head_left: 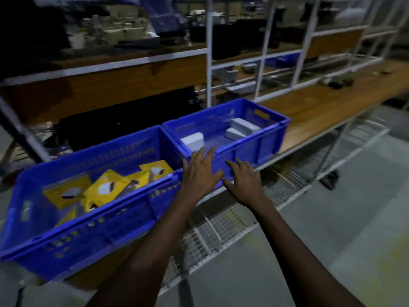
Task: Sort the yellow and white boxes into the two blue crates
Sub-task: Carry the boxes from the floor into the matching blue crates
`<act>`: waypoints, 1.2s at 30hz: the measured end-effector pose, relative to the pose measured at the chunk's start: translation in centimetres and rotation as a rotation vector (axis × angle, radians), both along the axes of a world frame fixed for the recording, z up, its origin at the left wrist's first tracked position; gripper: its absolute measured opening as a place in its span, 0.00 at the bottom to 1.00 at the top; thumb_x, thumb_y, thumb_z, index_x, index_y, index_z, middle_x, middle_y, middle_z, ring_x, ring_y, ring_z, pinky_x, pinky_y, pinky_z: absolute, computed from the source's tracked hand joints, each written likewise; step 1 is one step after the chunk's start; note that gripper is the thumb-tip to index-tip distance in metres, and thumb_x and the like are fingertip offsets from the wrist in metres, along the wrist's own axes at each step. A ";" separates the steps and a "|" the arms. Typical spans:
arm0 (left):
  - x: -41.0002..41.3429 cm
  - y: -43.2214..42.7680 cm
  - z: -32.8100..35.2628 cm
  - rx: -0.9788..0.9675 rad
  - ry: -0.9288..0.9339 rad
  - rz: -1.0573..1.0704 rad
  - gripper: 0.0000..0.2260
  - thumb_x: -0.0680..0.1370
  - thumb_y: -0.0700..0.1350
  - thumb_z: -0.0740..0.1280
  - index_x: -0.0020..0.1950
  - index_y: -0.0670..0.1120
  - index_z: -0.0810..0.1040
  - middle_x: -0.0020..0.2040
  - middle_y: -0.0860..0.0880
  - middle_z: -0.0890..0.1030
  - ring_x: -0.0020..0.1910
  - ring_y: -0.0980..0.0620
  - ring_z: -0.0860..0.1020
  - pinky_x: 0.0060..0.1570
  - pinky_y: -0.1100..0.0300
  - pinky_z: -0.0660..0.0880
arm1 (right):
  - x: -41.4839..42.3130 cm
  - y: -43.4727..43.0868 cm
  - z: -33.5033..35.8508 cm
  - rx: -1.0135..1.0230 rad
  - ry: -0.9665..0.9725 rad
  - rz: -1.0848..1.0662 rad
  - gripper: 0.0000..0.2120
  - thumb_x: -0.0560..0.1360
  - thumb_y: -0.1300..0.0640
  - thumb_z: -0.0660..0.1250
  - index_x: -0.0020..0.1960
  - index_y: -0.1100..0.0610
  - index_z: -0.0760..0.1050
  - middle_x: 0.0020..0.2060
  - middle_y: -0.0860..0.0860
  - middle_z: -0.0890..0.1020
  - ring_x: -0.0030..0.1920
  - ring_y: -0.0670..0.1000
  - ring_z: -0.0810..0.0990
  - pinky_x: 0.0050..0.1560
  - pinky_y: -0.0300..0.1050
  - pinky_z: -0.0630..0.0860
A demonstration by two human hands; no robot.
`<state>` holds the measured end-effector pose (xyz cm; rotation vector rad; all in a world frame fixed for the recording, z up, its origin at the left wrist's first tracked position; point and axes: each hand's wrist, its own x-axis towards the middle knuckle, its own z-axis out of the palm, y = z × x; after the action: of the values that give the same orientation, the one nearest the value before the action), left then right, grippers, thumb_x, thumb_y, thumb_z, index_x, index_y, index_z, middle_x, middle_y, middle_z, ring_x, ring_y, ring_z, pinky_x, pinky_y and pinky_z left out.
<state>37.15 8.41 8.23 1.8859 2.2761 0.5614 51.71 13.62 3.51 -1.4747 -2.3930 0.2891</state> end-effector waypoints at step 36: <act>83.5 5.5 -22.0 -0.621 0.054 -1.225 0.37 0.77 0.56 0.64 0.80 0.54 0.48 0.79 0.45 0.59 0.77 0.43 0.59 0.69 0.36 0.62 | 76.1 -16.0 -19.5 -0.572 0.316 -1.420 0.29 0.78 0.44 0.60 0.76 0.46 0.55 0.76 0.53 0.56 0.74 0.60 0.57 0.69 0.63 0.62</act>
<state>120.64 13.93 -13.75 2.3579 0.7502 -0.3301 127.79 -2.41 -15.98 -2.6450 -0.6144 0.7426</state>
